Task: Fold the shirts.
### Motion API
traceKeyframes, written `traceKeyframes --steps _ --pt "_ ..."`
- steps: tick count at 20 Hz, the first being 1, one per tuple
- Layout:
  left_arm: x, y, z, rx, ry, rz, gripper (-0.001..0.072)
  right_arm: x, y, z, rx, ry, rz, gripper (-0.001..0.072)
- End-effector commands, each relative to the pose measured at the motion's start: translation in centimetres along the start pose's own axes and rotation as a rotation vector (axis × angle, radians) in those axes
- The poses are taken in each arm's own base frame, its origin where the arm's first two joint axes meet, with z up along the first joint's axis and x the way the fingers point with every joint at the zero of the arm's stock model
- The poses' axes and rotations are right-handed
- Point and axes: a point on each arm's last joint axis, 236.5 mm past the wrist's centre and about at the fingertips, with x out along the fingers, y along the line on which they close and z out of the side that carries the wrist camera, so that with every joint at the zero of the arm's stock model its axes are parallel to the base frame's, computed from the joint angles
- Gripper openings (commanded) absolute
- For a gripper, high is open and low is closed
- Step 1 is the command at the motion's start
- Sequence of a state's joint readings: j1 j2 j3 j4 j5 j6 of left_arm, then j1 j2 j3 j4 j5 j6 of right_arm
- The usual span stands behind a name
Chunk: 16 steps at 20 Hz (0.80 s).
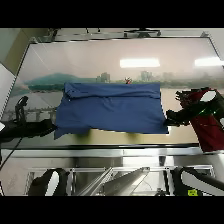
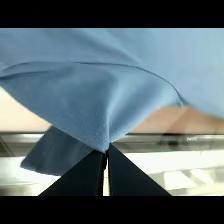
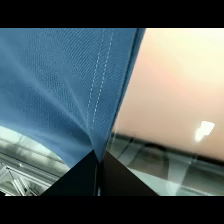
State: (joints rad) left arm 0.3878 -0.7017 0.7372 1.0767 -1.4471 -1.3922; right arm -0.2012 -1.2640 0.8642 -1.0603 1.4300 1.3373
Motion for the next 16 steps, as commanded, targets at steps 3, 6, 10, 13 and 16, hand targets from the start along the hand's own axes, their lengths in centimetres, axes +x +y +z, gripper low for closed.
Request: traceKeyframes --steps 3,6,10,13,16 --pt "-1.4 0.0 -2.8 -0.024 -0.058 0.017 0.0018 -0.5 -2.4 -3.9 0.052 -0.007 -0.137 0.0012" --pt "-0.6 -1.4 -6.2 0.02 0.087 -0.016 0.0018 -1.7 -2.1 -4.7 0.043 -0.066 -0.162 0.0013" --pt "-1.0 -2.4 -4.8 0.059 -0.024 -0.015 0.0019 -2.9 -1.5 -4.5 0.016 -0.139 -0.173 0.0013" --pt "0.5 -1.5 -2.8 0.055 -0.012 -0.013 0.0019 -3.2 -1.7 -1.6 0.004 -0.238 -0.172 0.0013" --pt "2.1 -0.6 1.3 0.05 0.029 -0.017 0.0019 -4.0 -0.7 2.0 -0.018 -0.298 -0.136 0.0013"
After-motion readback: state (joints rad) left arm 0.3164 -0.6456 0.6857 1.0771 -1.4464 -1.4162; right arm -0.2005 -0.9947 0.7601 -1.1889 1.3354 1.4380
